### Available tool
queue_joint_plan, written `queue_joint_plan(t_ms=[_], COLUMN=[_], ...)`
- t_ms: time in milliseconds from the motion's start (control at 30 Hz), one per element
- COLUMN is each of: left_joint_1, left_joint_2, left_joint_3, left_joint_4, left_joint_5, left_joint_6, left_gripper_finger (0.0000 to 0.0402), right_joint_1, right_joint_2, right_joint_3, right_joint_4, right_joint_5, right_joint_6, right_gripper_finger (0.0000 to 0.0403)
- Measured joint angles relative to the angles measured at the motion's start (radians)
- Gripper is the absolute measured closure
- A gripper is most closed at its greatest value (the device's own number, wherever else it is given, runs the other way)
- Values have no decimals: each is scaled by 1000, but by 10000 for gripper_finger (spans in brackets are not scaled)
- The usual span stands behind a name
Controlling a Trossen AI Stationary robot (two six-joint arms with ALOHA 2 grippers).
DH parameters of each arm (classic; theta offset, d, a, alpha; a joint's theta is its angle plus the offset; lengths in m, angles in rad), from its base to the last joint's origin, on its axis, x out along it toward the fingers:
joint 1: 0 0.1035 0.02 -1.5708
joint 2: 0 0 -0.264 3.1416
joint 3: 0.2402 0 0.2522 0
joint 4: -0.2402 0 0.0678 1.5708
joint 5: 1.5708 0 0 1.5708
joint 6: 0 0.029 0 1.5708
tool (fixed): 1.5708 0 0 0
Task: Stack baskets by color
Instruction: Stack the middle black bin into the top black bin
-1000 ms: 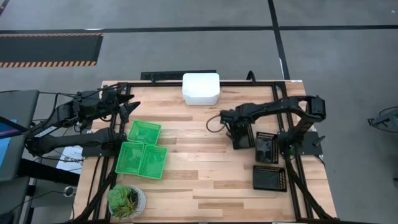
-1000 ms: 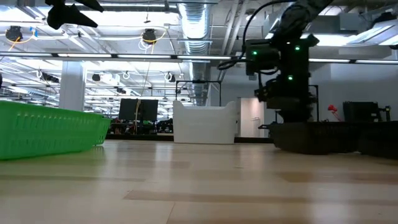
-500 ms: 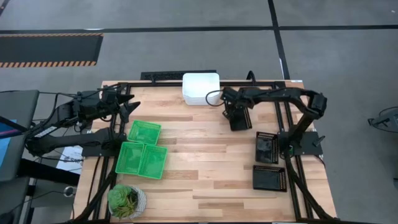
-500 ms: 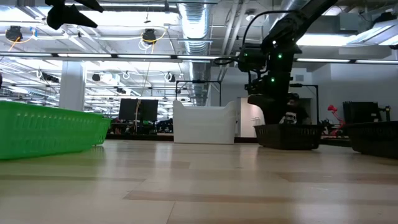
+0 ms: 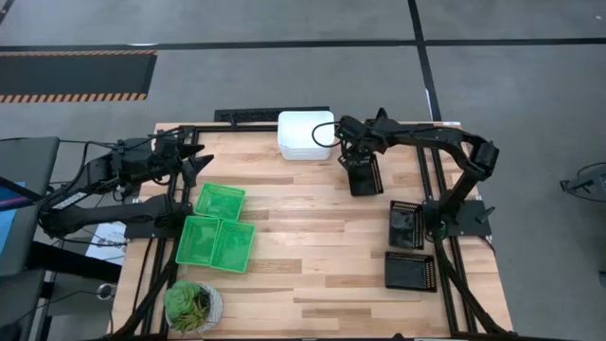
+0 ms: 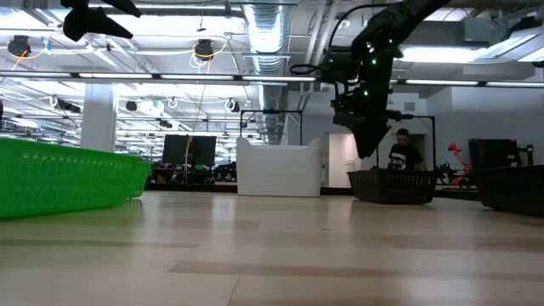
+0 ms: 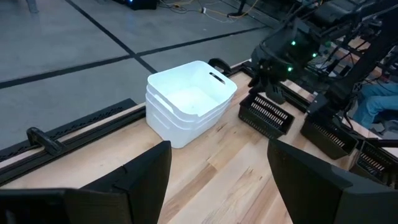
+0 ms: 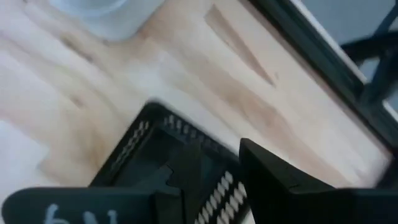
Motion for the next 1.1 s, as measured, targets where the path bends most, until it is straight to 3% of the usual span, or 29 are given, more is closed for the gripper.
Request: queue_joint_plan(t_ms=[300, 533, 700, 867, 1100], left_joint_1=[0, 0, 0, 0, 0], left_joint_2=[0, 0, 0, 0, 0], left_joint_3=[0, 0, 0, 0, 0], left_joint_4=[-55, -66, -66, -66, -66], left_joint_5=[1, 2, 15, 97, 146], left_joint_6=[23, 33, 78, 94, 113], left_gripper_finger=[145, 145, 145, 145, 145], right_joint_1=[142, 416, 649, 822, 916], right_joint_2=[-16, -16, -16, -16, -17], right_joint_3=[44, 44, 44, 44, 19], right_joint_4=[-393, -670, -698, -697, -712], right_joint_5=[0, -1, -1, -11, -19], right_joint_6=[255, 633, 939, 1283, 1540], right_gripper_finger=[269, 269, 257, 219, 179])
